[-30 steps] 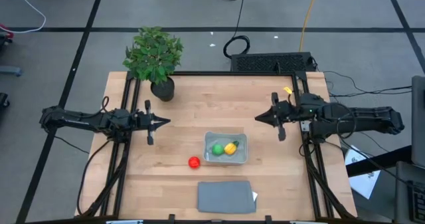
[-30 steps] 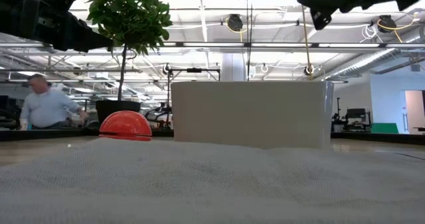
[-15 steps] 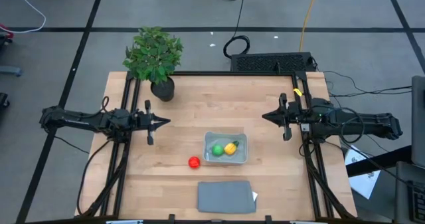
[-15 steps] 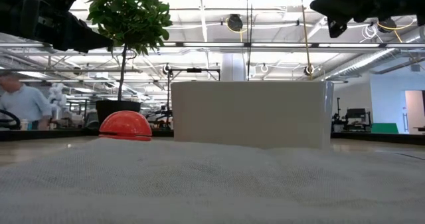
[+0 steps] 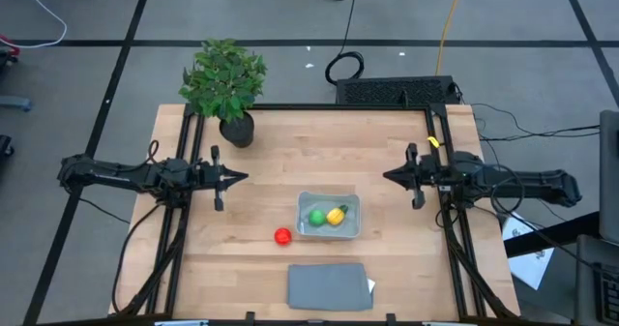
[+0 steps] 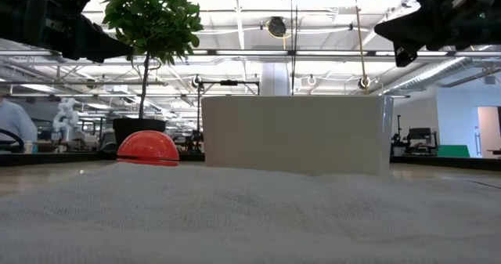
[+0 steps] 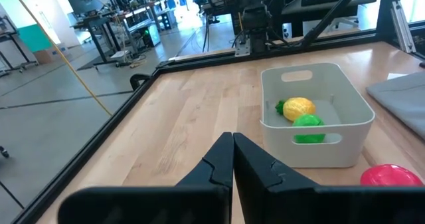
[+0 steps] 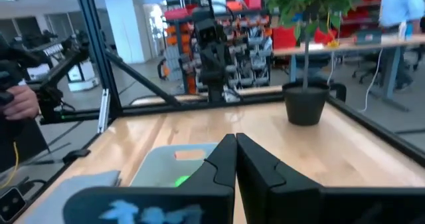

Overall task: Pick and placing Produce into tupperware
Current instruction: Put the red tomato into the gray bin

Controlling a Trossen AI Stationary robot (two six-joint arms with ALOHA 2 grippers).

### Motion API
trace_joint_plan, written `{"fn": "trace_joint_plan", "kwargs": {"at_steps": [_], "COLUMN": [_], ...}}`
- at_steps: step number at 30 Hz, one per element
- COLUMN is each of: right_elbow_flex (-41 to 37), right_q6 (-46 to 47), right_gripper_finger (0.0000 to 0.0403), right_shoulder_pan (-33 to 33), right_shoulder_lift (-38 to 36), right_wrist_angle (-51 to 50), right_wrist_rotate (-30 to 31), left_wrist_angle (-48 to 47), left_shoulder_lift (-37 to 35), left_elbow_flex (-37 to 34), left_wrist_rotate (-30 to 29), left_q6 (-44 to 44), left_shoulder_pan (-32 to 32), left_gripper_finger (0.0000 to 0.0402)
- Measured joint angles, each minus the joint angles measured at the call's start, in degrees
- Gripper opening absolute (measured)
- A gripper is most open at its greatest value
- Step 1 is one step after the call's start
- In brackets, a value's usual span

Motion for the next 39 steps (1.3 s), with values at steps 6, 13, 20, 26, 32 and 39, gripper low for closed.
{"fn": "trace_joint_plan", "kwargs": {"at_steps": [6,13,20,26,32,39], "right_elbow_flex": [-2.52,-5.41,-6.6,-7.03,-7.03,-7.03], "right_q6": [-1.42,-1.68,-2.43,-2.27,-2.3,-2.51], "right_gripper_finger": [0.0,0.0,0.0,0.0,0.0,0.0], "right_shoulder_pan": [0.0,0.02,0.02,0.02,0.02,0.02], "right_shoulder_lift": [-1.5,-1.49,-1.49,-1.49,-1.49,-1.49], "right_wrist_angle": [2.95,6.74,6.89,6.97,7.12,7.13], "right_wrist_rotate": [-1.49,-1.54,-1.56,-1.56,-1.56,-1.56], "left_wrist_angle": [-0.02,-0.02,-0.04,-0.04,-0.13,-0.09], "left_shoulder_lift": [-0.01,-0.01,0.01,0.01,0.01,0.01], "left_elbow_flex": [0.0,0.0,0.0,0.0,0.0,0.0], "left_wrist_rotate": [-0.06,-0.48,-0.48,-0.48,-0.48,-0.44], "left_q6": [0.36,0.4,0.22,-0.9,-3.92,-5.62], "left_shoulder_pan": [0.01,0.01,0.01,0.0,0.0,0.01], "left_gripper_finger": [0.0015,0.0015,0.0015,0.0015,0.0015,0.0015]}}
